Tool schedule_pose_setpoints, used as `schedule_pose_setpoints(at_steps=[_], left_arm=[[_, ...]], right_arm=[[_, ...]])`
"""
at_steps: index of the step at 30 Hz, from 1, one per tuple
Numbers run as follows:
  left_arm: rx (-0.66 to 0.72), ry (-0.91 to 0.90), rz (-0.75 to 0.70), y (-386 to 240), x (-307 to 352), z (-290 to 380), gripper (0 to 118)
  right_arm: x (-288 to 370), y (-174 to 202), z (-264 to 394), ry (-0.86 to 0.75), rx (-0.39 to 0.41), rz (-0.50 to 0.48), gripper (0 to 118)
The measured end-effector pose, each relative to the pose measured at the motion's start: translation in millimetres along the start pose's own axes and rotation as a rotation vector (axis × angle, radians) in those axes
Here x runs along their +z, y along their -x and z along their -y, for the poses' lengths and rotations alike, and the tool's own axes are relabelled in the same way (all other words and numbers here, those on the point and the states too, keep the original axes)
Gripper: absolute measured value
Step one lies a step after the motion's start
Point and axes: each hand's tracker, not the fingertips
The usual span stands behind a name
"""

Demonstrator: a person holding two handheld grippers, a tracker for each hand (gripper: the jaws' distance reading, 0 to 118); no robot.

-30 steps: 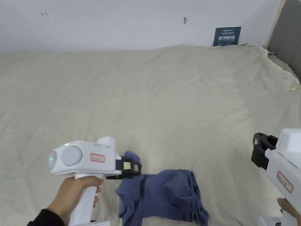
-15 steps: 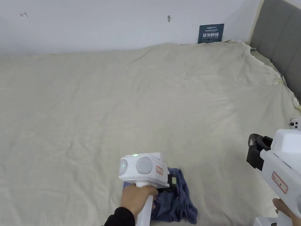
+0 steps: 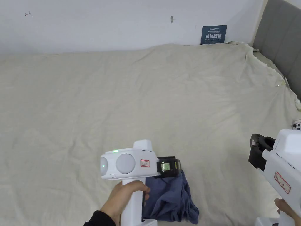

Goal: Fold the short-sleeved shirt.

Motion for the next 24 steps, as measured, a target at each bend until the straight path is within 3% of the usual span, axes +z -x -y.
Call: schedule_pose_setpoints(at_steps=[3, 5, 8, 9, 10, 24], left_arm=[[-0.044, -0.091, -0.083, 13, 17, -1, 102], [-0.072, -0.162, -0.148, 15, 25, 3, 90], [-0.144, -0.247, -0.190, 23, 26, 16, 18], [-0.168, -0.257, -0.178, 29, 23, 21, 5], [-0.164, -0.256, -0.175, 32, 21, 27, 0], [-0.342, -0.152, -0.226, 4, -50, 100, 0]], right_arm=[[-1, 3, -2, -0.003, 0.006, -0.009, 0], [-1, 5, -3, -0.004, 0.010, -0.014, 0], [-1, 6, -3, -0.004, 0.011, -0.017, 0], [-1, 6, -3, -0.004, 0.012, -0.017, 0], [-1, 6, -3, -0.003, 0.014, -0.016, 0], [4, -8, 4, 0.018, 0.009, 0.013, 0]])
